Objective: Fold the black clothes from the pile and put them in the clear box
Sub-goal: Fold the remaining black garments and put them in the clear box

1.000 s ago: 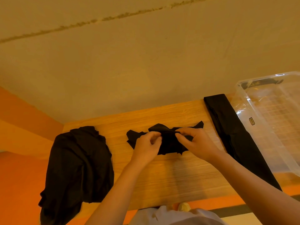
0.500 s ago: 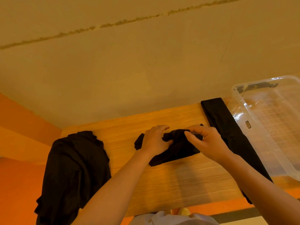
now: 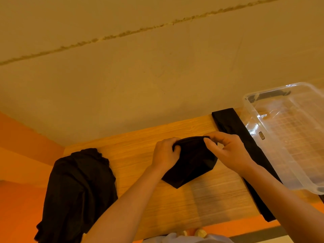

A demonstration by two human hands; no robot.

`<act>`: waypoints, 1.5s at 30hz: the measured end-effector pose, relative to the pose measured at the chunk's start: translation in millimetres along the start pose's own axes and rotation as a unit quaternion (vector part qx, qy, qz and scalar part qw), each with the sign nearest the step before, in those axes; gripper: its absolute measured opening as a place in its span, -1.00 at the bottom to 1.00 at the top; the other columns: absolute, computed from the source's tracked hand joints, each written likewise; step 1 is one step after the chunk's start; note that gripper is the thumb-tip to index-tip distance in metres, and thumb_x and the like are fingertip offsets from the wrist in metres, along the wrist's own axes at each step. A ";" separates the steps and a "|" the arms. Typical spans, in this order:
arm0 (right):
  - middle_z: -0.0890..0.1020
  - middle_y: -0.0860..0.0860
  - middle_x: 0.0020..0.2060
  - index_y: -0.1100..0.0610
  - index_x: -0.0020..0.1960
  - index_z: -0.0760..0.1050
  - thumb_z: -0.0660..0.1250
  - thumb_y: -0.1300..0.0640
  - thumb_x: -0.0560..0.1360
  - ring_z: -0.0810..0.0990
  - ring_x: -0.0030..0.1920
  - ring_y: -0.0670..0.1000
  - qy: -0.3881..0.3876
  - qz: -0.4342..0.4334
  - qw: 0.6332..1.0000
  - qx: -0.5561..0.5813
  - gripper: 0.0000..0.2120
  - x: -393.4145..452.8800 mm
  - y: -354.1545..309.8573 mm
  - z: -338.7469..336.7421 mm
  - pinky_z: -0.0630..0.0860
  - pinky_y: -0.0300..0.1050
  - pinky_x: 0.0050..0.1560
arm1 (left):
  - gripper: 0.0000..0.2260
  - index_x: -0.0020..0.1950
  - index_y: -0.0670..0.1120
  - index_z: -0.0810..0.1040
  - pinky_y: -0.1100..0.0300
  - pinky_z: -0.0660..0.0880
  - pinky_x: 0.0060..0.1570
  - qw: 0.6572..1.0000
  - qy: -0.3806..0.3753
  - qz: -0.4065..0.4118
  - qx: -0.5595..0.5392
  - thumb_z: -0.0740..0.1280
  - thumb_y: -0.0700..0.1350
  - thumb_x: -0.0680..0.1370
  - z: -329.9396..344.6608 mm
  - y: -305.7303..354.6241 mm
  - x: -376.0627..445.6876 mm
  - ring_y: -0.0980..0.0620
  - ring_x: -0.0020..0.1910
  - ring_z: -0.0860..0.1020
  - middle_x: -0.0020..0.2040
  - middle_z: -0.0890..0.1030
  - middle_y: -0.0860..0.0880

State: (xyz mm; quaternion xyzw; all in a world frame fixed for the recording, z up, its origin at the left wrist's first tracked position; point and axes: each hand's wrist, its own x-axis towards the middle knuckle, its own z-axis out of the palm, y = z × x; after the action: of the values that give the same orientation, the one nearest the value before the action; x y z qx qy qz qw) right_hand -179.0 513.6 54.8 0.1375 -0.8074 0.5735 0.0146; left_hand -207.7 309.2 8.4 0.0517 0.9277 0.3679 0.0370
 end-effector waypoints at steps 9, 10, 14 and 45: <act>0.68 0.00 -0.18 0.11 0.00 0.62 0.29 0.24 0.55 0.67 -0.12 -0.01 0.045 -0.011 0.999 -0.006 -0.85 13.1 -5.4 -26.8 0.61 -0.16 -0.07 | -0.80 0.18 -0.06 0.60 0.29 0.49 0.01 0.998 0.037 -0.029 -0.037 0.26 -0.17 0.61 -51.2 -24.4 7.0 0.09 0.02 0.60 -0.01 0.64 0.07; 0.68 0.00 -0.18 0.07 0.01 0.62 0.28 0.23 0.55 0.67 -0.11 0.02 0.054 -0.012 0.998 -0.010 -0.85 16.1 -6.5 -31.6 0.62 -0.14 -0.06 | -0.81 0.18 -0.06 0.60 0.34 0.47 -0.01 0.998 0.045 -0.015 -0.046 0.27 -0.17 0.60 -63.9 -19.7 6.8 0.12 0.01 0.59 -0.02 0.63 0.08; 0.68 -0.16 -0.13 -0.10 0.00 0.58 0.29 0.20 0.56 0.66 -0.09 -0.13 0.065 -0.036 0.996 -0.042 -0.79 32.3 -23.8 -53.0 0.57 -0.31 -0.03 | -0.87 0.06 -0.01 0.62 0.34 0.47 -0.03 0.991 0.100 0.064 -0.068 0.32 -0.15 0.57 -117.3 4.7 7.9 0.11 -0.02 0.56 -0.01 0.62 0.05; 0.65 -0.13 -0.18 0.10 0.00 0.60 0.33 0.26 0.53 0.60 -0.20 -0.33 0.008 -0.063 0.991 -0.121 -0.88 103.2 -102.1 -85.2 0.43 -0.53 -0.18 | -0.89 -0.08 0.05 0.64 0.19 0.59 0.00 0.990 -0.058 0.116 0.059 0.49 -0.09 0.43 -219.3 59.3 -2.5 0.16 -0.16 0.64 -0.18 0.68 0.06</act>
State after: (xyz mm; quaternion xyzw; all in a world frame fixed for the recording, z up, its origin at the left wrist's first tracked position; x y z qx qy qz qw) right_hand -265.4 540.6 196.7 0.1803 -0.8606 0.4705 0.0737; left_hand -224.5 203.0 208.5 0.1828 0.9319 0.3102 0.0446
